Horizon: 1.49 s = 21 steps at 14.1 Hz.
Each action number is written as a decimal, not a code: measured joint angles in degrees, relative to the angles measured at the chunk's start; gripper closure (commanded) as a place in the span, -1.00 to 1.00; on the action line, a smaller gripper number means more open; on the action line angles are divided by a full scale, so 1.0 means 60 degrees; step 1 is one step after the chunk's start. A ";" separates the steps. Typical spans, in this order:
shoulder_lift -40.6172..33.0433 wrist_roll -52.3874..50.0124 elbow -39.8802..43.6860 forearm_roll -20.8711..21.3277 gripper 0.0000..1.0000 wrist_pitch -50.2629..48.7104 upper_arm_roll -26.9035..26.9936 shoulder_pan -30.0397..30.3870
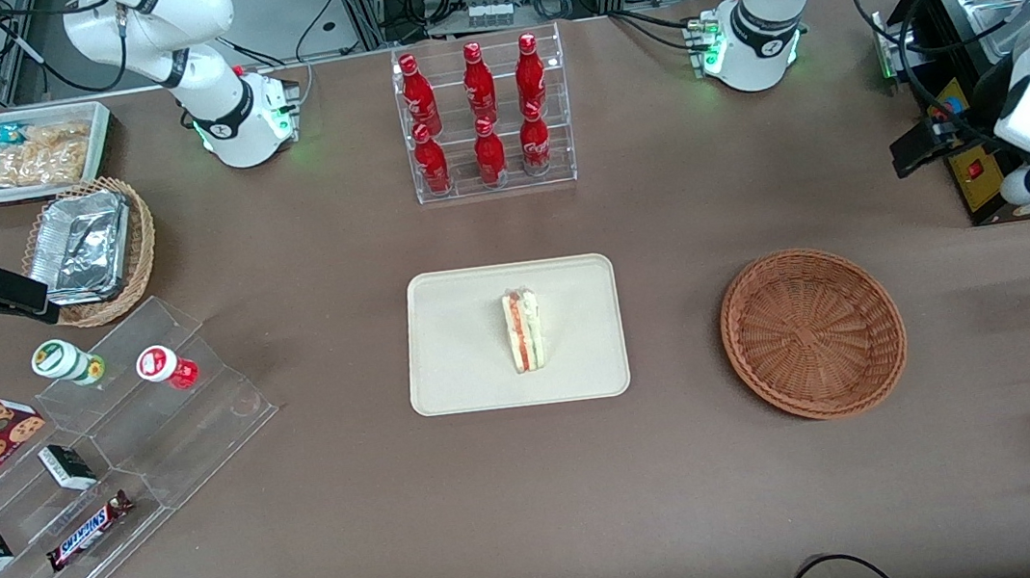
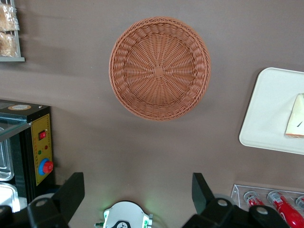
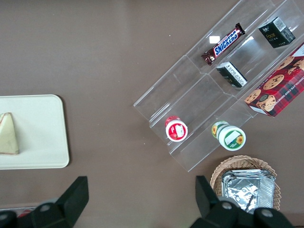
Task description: Place sandwich from basket to tray
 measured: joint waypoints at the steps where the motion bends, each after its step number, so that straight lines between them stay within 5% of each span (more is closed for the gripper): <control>1: -0.0267 0.0000 -0.0347 0.0000 -1.00 0.0221 -0.0003 -0.0002; 5: -0.1053 0.0000 -0.1425 0.0000 -1.00 0.0707 -0.0007 -0.0003; 21: -0.1156 0.0001 -0.1531 -0.0102 -1.00 0.1014 -0.0014 -0.0003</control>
